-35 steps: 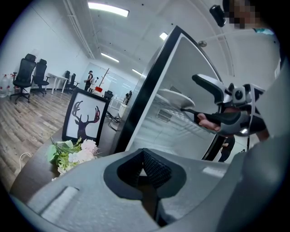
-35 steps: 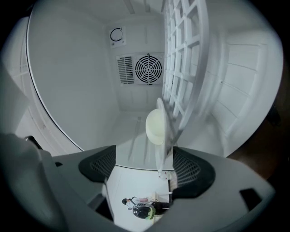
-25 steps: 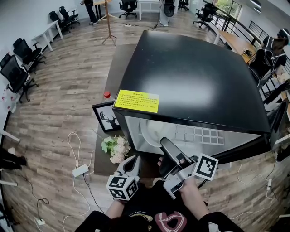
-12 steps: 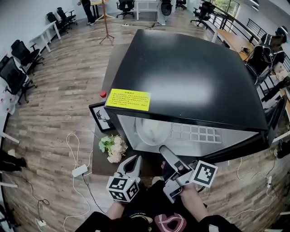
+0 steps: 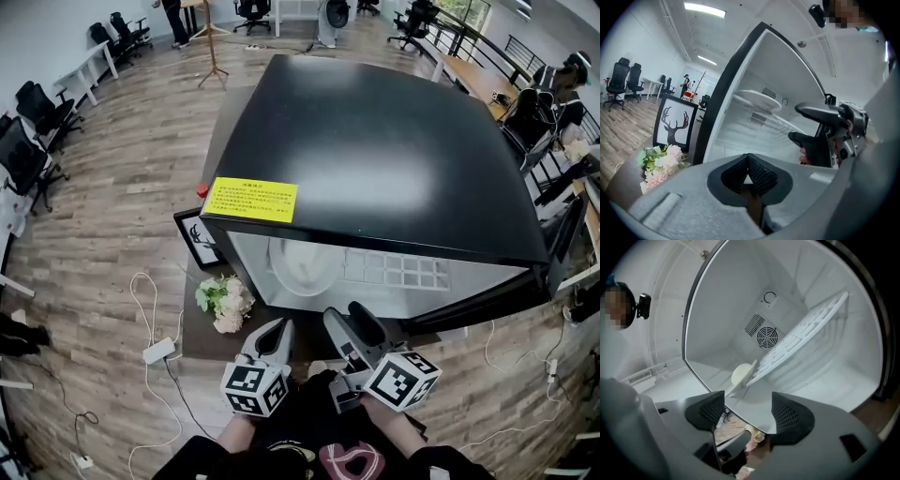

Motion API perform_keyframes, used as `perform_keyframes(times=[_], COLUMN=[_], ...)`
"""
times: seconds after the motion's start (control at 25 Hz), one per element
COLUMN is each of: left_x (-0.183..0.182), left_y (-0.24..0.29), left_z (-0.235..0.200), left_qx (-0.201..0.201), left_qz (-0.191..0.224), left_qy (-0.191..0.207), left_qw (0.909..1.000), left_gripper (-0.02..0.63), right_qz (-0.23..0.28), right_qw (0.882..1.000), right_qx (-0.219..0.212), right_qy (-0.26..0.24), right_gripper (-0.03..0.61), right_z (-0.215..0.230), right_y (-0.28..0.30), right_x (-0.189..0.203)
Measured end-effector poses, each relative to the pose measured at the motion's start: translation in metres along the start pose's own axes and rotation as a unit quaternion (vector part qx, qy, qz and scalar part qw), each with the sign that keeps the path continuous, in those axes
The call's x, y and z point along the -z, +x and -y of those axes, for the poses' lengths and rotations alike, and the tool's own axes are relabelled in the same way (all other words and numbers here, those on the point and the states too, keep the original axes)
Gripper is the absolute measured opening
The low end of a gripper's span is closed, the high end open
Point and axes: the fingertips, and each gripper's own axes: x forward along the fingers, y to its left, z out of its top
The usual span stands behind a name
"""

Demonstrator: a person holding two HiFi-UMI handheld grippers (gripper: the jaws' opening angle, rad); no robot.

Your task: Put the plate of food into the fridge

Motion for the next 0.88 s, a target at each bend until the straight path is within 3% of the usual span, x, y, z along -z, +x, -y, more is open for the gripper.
perform_keyframes(times=[0.28,0.64,0.88], left_x=[-0.001,0.006,0.012], left_y=[0.003,0.005,0.004], left_z=[0.013,0.024,0.029], left_qx=[0.014,0.019,0.018], left_qz=[0.004,0.004,0.006], left_qy=[0.012,0.039,0.05], left_qw=[0.9998,0.999,0.9986], left_gripper=[0.008,0.008,0.008], right_qz=[0.001,-0.013,-0.031], right_qw=[0.986,0.967,0.949], right_qx=[0.057,0.091,0.111], right_qy=[-0.158,-0.237,-0.295], right_gripper=[0.301,0.281,0.278], right_z=[0.021,0.044,0.056], right_y=[-0.007,-0.01,-0.012], right_x=[0.017,0.037,0.05])
